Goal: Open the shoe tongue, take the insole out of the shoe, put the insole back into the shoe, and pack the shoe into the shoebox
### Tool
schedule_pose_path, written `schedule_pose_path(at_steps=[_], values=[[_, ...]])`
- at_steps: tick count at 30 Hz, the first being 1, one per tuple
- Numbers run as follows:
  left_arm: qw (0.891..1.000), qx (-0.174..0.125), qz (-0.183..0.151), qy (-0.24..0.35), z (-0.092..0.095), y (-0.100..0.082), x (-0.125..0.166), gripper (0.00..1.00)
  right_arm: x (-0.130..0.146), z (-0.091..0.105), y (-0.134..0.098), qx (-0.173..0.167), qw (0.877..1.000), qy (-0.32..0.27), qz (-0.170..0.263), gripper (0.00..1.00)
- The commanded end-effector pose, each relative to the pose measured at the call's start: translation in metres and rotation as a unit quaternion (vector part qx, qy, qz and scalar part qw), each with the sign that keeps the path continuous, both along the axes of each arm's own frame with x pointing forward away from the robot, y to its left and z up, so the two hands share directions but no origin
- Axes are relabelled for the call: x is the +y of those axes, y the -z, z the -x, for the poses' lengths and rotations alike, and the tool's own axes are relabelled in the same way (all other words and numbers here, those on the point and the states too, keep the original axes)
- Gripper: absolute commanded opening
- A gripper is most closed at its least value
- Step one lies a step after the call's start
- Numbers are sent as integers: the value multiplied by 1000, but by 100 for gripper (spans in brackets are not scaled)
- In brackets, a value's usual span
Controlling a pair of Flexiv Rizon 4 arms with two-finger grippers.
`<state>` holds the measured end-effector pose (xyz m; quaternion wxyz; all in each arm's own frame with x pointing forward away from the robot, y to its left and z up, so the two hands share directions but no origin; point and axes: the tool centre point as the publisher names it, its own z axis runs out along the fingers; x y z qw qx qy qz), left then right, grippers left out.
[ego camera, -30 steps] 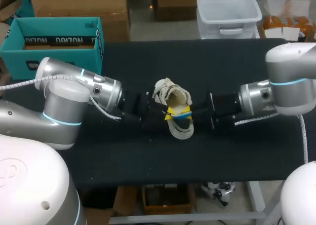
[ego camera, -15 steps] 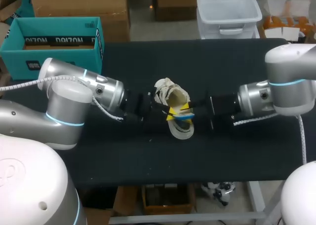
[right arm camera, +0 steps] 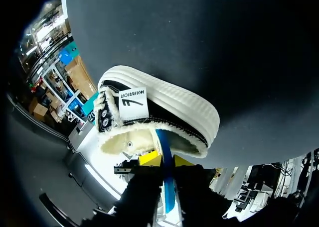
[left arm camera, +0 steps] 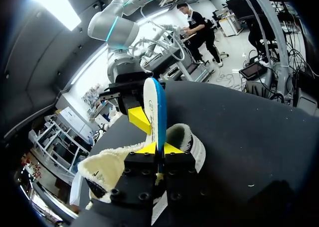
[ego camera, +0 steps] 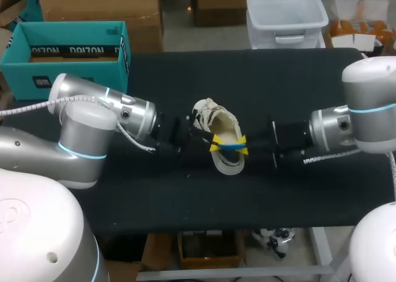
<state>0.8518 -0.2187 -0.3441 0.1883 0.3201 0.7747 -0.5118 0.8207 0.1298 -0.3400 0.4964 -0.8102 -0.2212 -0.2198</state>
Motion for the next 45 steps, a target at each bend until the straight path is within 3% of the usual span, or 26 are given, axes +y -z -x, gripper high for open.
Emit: schedule_pose_path(at_steps=[1,6,7,8,11,14,15,16,24,33,39,40,41,42,45], values=[[1000,-1,1,-4,1,0,1,0,-5,3,0,-1,1000,3,-1,0],[1000,0,-2,-3,5,-4,2,0,-3,-2,1,-6,1000,-6,-5,0],[1000,0,-1,-3,6,-5,2,10,-2,-2,1,-7,1000,-8,-5,0],[1000,-2,1,1,10,-8,1,40,-1,-3,1,-8,1000,-10,-5,0],[1000,-11,8,12,17,-14,0,47,0,-5,1,-10,1000,-13,-5,0],[1000,-19,13,19,23,-19,-3,41,2,-6,3,-12,1000,-15,-6,0],[1000,-20,14,19,23,-19,-4,24,2,-7,3,-12,1000,-16,-6,0],[1000,-20,14,19,23,-19,-5,0,3,-8,4,-12,1000,-17,-6,0],[1000,-19,4,9,13,-11,-10,0,8,-14,7,-14,1000,-25,-6,0],[1000,-6,-18,-20,-8,7,-10,0,15,-39,22,-15,999,-43,-11,0],[1000,-1,-19,-21,-7,9,-9,0,14,-40,23,-12,999,-44,-13,0],[1000,-1,-19,-21,-7,9,-9,0,14,-39,23,-11,999,-43,-12,4],[1000,-1,-18,-21,-7,9,-8,0,13,-35,21,-10,999,-41,-11,23],[1000,-1,-17,-20,-7,8,-8,0,12,-32,19,-11,999,-39,-8,31],[1000,-2,-16,-18,-7,7,-9,0,10,-23,11,-11,999,-32,2,40]])
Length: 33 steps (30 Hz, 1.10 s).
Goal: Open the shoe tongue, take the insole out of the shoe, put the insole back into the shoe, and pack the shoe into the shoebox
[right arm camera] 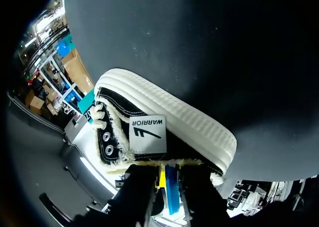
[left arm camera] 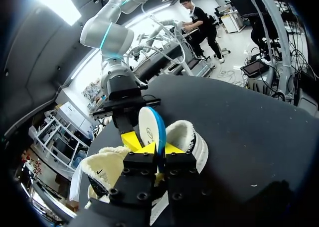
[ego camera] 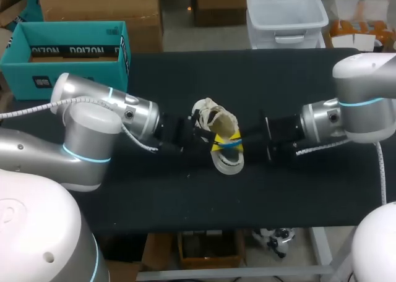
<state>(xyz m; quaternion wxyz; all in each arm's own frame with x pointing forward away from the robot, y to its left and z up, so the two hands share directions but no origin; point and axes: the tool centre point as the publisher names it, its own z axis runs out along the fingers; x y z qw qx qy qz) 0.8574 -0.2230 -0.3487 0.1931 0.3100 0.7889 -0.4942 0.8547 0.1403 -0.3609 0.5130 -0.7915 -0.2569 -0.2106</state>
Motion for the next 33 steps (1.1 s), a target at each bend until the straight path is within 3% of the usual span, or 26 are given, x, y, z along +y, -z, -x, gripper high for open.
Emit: schedule_pose_path(at_steps=[1,7,12,17,19,21,22,27,28,30,31,32,33], values=[[1000,-1,2,0,-1,3,-5,0,0,15,-12,1,1000,11,19,40],[1000,-2,5,3,1,2,-7,0,-6,31,-22,3,999,25,38,36],[1000,-2,5,4,1,2,-8,0,-10,37,-25,2,999,31,41,25],[1000,-2,4,3,2,2,-9,0,-15,38,-22,6,999,36,40,26],[1000,-3,4,3,2,1,-9,0,-16,36,-19,8,999,36,39,22],[1000,-3,4,3,2,1,-9,0,-15,34,-17,9,999,34,37,10],[1000,-3,3,3,2,1,-9,0,-14,33,-16,9,999,31,35,0],[1000,1,2,4,3,-1,-8,0,-10,27,-14,8,999,21,35,0],[1000,4,2,6,4,-2,-8,5,-10,26,-14,7,999,18,36,0],[1000,6,5,11,8,-7,-5,49,-8,26,-14,5,999,14,39,0],[1000,6,6,12,9,-8,-4,58,-8,25,-14,4,999,11,42,0],[1000,8,10,16,10,-11,-3,86,-7,25,-13,3,999,9,44,0],[1000,8,11,16,12,-14,-1,86,-6,25,-13,1,999,7,45,0]])
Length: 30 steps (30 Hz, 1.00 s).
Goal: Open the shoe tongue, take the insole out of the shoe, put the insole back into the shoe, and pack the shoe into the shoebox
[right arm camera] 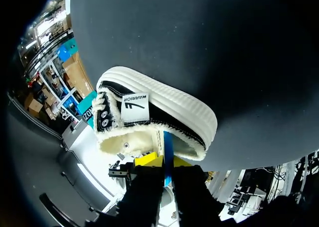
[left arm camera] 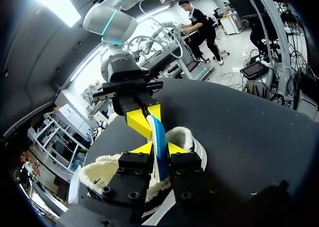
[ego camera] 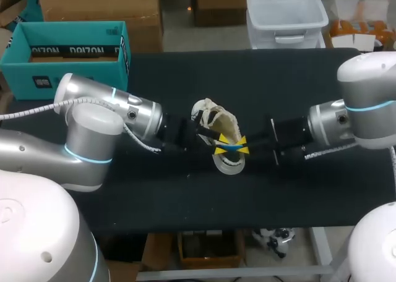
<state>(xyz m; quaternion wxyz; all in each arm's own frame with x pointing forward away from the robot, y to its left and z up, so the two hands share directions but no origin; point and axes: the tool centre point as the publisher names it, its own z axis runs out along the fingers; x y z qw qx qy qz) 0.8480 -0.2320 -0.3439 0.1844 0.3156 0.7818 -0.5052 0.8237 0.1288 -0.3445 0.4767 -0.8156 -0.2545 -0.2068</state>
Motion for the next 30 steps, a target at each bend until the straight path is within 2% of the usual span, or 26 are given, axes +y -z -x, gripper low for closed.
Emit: schedule_pose_path(at_steps=[1,10,18,19,22,24,27,28,29,30], values=[[1000,3,4,4,4,-12,10,100,6,-7,4,-1,1000,-8,5,0],[1000,11,14,7,11,-32,26,100,11,-12,13,-24,999,-17,24,0],[1000,27,3,2,7,-40,38,100,5,-14,26,-61,997,-10,46,0],[1000,12,-10,-26,8,-41,39,100,5,-16,28,-63,997,-10,49,0],[1000,21,-9,-19,8,-41,39,100,8,-21,30,-68,996,-13,63,0],[999,33,-29,-31,9,-41,40,100,11,-24,30,-67,995,-20,73,0],[998,37,-31,-30,9,-41,40,100,13,-25,30,-65,994,-24,83,0],[998,40,-33,-33,9,-41,40,100,13,-23,29,-62,993,-23,94,8],[998,42,-36,-36,9,-41,40,100,14,-21,28,-63,993,-23,96,28],[998,41,-37,-40,10,-42,40,100,14,-19,26,-63,992,-23,103,40]])
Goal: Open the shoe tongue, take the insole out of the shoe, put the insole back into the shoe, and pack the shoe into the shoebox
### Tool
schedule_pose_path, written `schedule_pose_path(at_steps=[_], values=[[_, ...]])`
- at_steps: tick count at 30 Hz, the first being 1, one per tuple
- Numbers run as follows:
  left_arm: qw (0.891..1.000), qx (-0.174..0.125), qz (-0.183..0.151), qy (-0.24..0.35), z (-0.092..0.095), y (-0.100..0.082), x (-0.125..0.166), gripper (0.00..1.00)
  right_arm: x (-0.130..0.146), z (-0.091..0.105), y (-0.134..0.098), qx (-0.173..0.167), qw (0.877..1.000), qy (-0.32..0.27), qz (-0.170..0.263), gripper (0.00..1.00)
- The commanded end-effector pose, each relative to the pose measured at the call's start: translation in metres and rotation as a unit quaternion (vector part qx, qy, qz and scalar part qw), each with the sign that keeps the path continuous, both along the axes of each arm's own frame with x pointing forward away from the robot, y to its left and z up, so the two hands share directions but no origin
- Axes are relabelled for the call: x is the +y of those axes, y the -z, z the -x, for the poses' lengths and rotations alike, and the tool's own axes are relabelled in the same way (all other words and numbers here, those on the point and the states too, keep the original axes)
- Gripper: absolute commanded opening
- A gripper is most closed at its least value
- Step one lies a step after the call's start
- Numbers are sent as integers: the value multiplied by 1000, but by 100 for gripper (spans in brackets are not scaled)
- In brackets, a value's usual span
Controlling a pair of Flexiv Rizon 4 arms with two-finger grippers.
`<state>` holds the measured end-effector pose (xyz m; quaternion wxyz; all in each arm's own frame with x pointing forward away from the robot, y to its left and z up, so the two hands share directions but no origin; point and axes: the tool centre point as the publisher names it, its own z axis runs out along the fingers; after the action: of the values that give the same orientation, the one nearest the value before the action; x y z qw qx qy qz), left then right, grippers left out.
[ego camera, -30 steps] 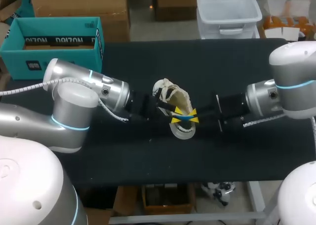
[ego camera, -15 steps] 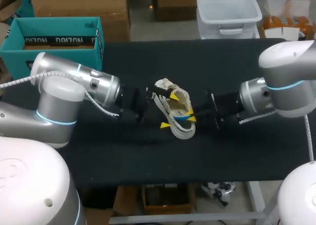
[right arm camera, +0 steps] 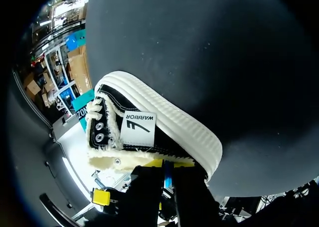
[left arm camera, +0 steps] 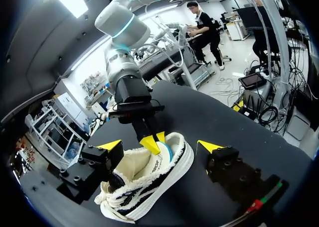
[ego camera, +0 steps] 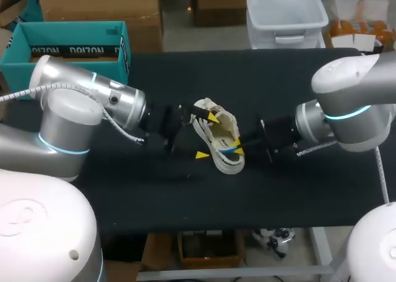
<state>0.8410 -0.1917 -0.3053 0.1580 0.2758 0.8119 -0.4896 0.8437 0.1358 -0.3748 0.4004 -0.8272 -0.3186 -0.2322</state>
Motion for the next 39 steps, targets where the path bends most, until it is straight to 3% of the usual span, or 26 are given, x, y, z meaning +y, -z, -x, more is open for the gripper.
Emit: schedule_pose_path(at_steps=[1,7,15,17,20,24,25,26,39], values=[[1000,0,-9,-10,3,-3,0,100,8,3,-7,6,999,4,38,47],[1000,6,-14,-17,3,-3,0,100,7,16,-20,5,997,15,75,47],[998,41,-27,-31,5,-2,1,100,-2,31,-29,0,995,23,94,37],[997,52,-35,-35,5,-2,1,100,-4,33,-33,-8,995,21,99,26],[996,68,-45,-43,6,-2,2,100,-5,34,-38,-17,994,16,105,0],[994,83,-51,-50,7,-2,2,100,-3,31,-43,-33,994,1,109,0],[991,111,-54,-55,-2,-22,28,100,-1,30,-43,-38,993,-5,108,0],[990,112,-56,-62,-6,-30,42,100,2,28,-43,-42,993,-10,109,0],[976,171,-83,-106,-12,-31,66,100,28,8,-10,-52,991,-73,101,0]])
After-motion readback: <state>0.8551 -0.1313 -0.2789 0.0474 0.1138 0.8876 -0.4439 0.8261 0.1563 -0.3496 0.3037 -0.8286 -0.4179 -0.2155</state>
